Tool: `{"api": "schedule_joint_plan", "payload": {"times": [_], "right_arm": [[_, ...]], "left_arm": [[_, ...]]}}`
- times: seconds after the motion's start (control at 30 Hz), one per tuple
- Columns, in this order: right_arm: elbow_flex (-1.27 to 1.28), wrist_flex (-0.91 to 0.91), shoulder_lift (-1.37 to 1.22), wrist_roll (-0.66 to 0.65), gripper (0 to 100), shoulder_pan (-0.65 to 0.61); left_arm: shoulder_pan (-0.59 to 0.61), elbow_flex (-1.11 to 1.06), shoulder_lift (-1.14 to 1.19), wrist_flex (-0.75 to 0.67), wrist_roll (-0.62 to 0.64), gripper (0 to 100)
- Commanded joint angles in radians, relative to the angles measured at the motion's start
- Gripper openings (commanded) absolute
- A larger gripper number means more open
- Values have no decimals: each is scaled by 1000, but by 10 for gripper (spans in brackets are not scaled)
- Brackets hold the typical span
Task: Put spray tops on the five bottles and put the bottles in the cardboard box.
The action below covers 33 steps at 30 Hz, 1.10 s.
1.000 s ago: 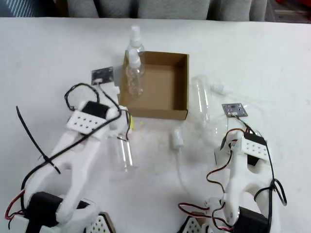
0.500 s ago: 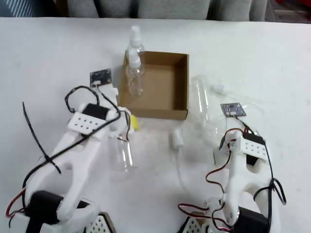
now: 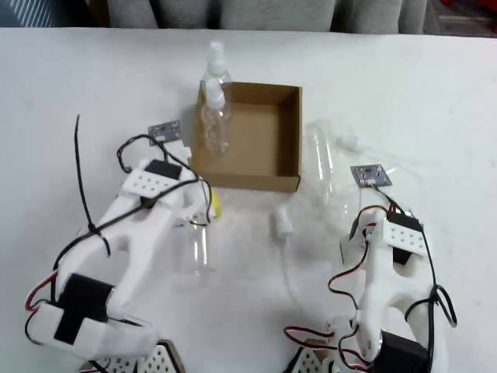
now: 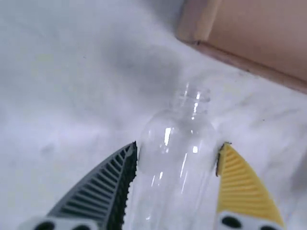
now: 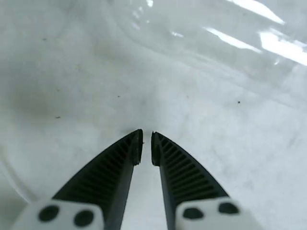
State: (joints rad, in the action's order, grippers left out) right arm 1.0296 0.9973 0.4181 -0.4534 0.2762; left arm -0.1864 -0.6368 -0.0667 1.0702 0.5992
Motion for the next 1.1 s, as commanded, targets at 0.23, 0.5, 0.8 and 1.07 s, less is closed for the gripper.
{"api": "schedule_joint_plan", "payload": {"times": [0.23, 0.5, 0.8, 1.07], "right_arm": [[-5, -12, 24, -14, 17, -15], [-3, -12, 24, -14, 17, -13], [3, -12, 24, -14, 17, -15], [3, -12, 24, -14, 17, -15]], "left_arm": [[16, 81, 45, -21, 6, 264], [19, 66, 47, -28, 12, 264], [21, 71, 48, -21, 12, 264], [47, 100, 50, 18, 11, 264]]}}
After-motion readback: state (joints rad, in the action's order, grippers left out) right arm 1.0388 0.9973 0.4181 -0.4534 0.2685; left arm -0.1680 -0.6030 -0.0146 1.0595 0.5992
